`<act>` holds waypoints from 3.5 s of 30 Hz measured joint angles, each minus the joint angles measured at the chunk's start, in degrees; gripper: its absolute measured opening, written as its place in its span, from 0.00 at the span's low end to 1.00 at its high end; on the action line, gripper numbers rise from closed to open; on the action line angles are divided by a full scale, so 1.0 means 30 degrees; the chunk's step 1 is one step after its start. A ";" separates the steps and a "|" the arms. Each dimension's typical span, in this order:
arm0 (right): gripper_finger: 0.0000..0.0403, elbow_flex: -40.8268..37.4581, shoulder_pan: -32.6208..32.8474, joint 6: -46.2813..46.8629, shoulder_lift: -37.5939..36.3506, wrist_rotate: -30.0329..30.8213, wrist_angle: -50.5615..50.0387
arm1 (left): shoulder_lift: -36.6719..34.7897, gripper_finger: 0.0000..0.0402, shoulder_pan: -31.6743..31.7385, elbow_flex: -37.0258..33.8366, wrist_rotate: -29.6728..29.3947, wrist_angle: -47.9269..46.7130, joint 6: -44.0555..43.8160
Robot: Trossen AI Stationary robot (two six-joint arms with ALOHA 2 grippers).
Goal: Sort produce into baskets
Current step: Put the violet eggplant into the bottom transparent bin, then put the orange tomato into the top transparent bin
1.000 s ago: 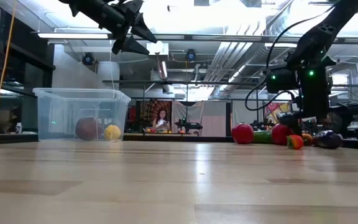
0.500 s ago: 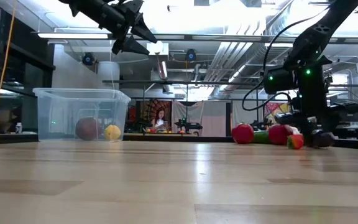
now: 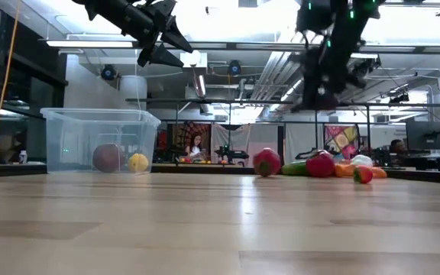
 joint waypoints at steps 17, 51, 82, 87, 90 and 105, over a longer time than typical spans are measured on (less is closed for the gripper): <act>0.33 0.3849 0.9875 0.1704 -0.0007 -1.2543 -0.4131 | 0.0000 0.65 0.0000 0.0000 -0.0022 0.0000 0.1174; 0.70 0.3604 1.9973 1.3826 -0.0007 -1.8307 -0.6712 | 0.0007 0.65 0.0015 0.0000 -0.0022 0.0007 0.2033; 0.75 -0.2332 0.3117 0.5523 0.0029 -0.3071 -0.6114 | 0.0000 0.65 0.0015 0.0000 0.0675 0.0007 -0.1534; 0.75 -0.5573 0.1860 0.5628 0.0036 -0.3936 -0.1789 | 0.0000 0.65 0.0007 0.0000 0.1224 0.0007 -0.1973; 0.75 -0.6912 0.1568 0.6257 0.0036 -0.3786 0.0428 | 0.0000 0.65 0.0007 0.0000 0.1224 0.0014 -0.2018; 0.75 -0.7871 0.1327 0.5433 0.2467 -0.2284 0.2651 | 0.0000 0.65 0.0007 0.0000 0.1217 0.0160 -0.2018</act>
